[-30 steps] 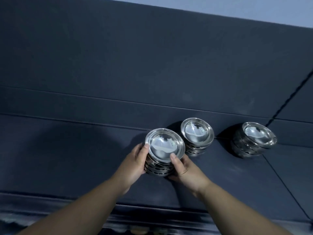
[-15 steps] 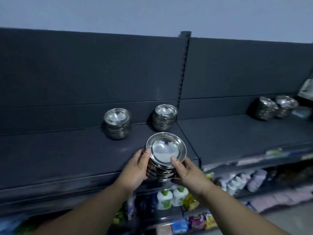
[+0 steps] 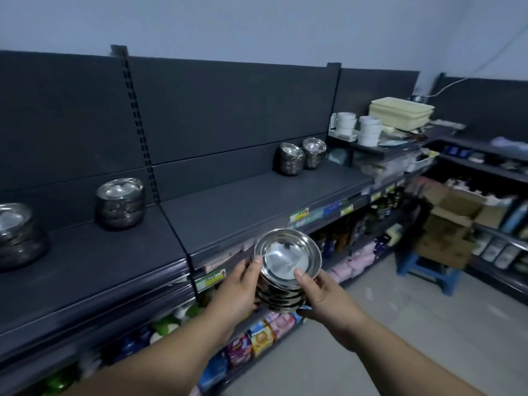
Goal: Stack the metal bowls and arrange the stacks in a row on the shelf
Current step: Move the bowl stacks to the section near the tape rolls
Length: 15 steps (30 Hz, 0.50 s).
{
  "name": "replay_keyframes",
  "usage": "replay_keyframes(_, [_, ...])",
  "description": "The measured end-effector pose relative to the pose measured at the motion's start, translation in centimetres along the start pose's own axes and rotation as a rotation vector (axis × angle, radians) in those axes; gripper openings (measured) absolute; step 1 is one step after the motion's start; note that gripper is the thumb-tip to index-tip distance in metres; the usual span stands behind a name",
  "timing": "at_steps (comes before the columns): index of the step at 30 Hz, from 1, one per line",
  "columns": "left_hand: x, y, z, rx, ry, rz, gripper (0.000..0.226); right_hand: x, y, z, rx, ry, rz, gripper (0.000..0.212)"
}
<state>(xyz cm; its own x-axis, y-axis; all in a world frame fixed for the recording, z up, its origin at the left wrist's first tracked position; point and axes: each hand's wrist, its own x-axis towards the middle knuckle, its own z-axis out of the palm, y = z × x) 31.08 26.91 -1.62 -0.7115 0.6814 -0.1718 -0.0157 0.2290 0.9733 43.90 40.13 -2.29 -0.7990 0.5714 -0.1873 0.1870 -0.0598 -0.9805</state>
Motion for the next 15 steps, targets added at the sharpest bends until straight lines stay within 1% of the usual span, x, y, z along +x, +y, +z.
replay_keyframes(2, [1.7, -0.7, 1.8, 0.044, -0.055, -0.020, 0.103, 0.4, 1.0, -1.9, 0.012, 0.021, 0.020, 0.077])
replay_keyframes(4, [3.1, -0.5, 3.1, 0.078, -0.100, -0.043, 0.095, 1.4, 1.5, -3.2, 0.018, 0.046, 0.036, 0.081])
replay_keyframes(6, [5.1, 0.2, 3.9, 0.054, -0.122, -0.042, 0.072, 3.2, 1.7, -4.4, 0.019, 0.071, 0.055, 0.085])
replay_keyframes(9, [9.9, 1.1, 4.5, 0.017, -0.157, 0.000, 0.026, 7.5, 0.9, -5.7, 0.003, 0.102, 0.058, 0.090])
replay_keyframes(10, [11.8, 1.5, 4.5, -0.004, -0.151, 0.013, 0.022, 9.2, 0.4, -6.0, 0.007, 0.110, 0.052, 0.090])
replay_keyframes(11, [13.7, 2.0, 4.4, -0.030, -0.145, 0.011, 0.025, 10.9, -0.2, -6.2, 0.017, 0.113, 0.044, 0.088])
replay_keyframes(13, [17.6, 3.2, 3.9, -0.074, -0.149, 0.001, 0.030, 14.4, -1.8, -6.3, 0.045, 0.108, 0.025, 0.078])
replay_keyframes(15, [21.6, 4.4, 3.1, -0.050, -0.153, 0.022, 0.035, 17.9, -3.4, -6.3, 0.083, 0.114, 0.024, 0.067])
